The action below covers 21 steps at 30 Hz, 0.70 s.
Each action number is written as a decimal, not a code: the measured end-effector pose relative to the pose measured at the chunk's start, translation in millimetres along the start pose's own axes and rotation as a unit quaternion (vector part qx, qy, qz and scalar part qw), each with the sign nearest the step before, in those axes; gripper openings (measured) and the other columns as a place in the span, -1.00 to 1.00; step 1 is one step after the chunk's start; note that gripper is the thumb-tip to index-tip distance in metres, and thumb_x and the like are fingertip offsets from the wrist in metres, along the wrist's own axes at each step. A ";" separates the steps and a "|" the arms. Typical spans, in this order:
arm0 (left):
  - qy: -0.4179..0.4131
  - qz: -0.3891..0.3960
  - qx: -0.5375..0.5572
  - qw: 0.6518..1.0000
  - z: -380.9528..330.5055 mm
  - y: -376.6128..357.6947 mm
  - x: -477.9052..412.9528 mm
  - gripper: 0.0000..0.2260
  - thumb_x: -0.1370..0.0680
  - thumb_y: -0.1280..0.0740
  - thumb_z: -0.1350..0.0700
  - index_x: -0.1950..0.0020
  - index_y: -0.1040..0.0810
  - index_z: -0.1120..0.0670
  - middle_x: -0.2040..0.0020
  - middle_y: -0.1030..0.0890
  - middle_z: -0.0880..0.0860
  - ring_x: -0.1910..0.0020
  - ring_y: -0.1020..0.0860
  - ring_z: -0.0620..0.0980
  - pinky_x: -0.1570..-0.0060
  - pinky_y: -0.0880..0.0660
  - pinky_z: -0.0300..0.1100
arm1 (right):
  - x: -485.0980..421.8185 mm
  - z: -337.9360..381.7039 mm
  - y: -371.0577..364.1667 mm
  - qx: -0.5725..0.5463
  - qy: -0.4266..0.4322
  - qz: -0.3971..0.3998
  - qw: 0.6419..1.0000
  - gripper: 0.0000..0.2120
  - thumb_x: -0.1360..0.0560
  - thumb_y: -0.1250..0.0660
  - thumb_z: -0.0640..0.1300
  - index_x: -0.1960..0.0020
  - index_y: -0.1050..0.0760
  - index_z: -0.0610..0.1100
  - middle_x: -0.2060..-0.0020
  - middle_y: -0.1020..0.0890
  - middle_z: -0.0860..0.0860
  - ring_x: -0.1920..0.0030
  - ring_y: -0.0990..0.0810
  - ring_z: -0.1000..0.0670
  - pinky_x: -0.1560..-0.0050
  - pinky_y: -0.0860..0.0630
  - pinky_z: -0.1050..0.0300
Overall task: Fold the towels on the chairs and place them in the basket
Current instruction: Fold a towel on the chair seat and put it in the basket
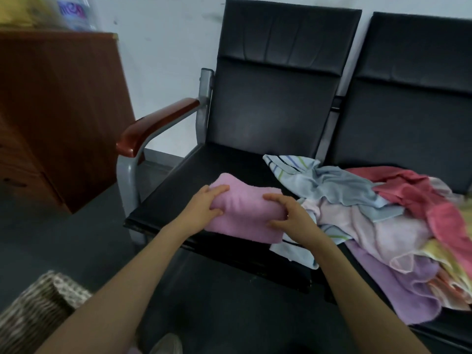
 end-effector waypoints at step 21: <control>0.058 -0.160 0.215 0.962 26.1 84.3 100.9 -0.72 -0.47 -0.39 0.14 -0.12 -0.40 0.09 0.04 -0.53 -0.04 0.05 -0.50 -0.11 0.16 -0.42 -0.33 | 19.8 101.6 -60.2 0.038 0.050 0.035 0.997 -0.84 -0.42 -0.36 -0.14 0.05 -0.49 -0.18 0.14 -0.57 -0.06 0.16 -0.50 0.03 0.24 -0.45 0.20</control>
Point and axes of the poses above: each hand's wrist, its own x-axis away from the middle knuckle, its own y-axis out of the back of the hand, z = x × y, the point moved 2 cm from there along -x, towards the middle knuckle
